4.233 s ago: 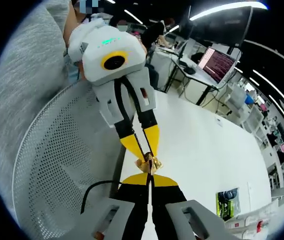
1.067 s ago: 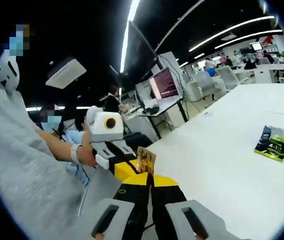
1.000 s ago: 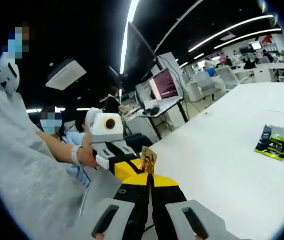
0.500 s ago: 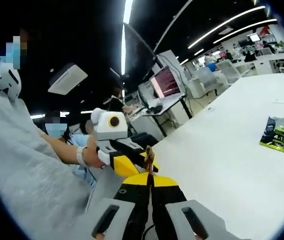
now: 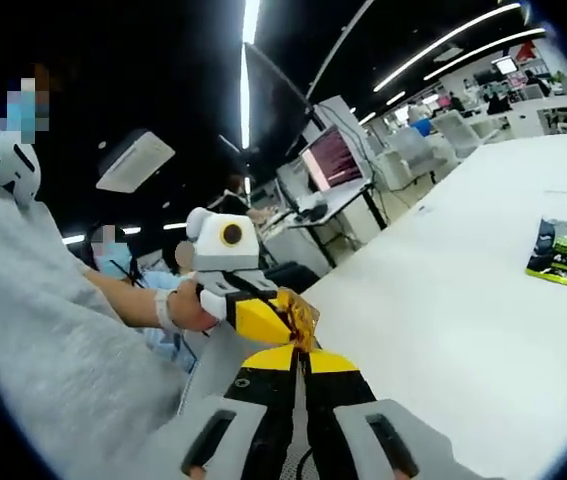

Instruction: Arrange the skincare products in the storage area until every visible bottle or jar stands upright without overlapping.

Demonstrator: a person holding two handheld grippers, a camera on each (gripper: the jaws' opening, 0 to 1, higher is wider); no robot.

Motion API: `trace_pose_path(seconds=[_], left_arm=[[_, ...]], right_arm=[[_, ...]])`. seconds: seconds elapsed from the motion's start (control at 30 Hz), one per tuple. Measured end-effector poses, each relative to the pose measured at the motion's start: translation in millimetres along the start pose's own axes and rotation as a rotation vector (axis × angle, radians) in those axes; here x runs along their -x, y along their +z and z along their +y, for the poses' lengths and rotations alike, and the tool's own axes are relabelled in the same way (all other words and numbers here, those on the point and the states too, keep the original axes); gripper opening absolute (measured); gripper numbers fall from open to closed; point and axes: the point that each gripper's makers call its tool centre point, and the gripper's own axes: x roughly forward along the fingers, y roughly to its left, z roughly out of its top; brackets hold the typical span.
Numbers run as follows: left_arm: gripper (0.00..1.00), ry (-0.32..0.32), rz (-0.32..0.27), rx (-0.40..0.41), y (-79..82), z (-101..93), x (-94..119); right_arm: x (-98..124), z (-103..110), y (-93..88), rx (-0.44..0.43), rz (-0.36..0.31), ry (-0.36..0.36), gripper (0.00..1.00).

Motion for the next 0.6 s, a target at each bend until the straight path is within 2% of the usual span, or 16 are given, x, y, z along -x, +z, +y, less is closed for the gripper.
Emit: trace_pose_path(seconds=[0.17,0.27,0.47,0.53,0.6], left_arm=[[0.0,0.002,-0.002,0.012,0.3,0.9,0],[0.0,-0.002,-0.004,0.021,0.5,0.3,0],[0.0,-0.01,-0.006,0.019,1.0,-1.5,1],[0.0,-0.006,-0.013,0.003,1.8,-1.5,0],[0.0,0.015,-0.014,-0.052,1.2,1.1,-2]], right_arm=[[6,-4,-0.3,-0.035,-0.021,-0.021,0.0],[10,-5,8.4,-0.071,-0.08,-0.026,0.0],[8,-4,8.3,-0.084,-0.08,-0.03,0.0],[8,-7,8.8,-0.108,-0.086,-0.044,0.0],[9,-9,9.6,-0.137,-0.095,-0.042,0.0]])
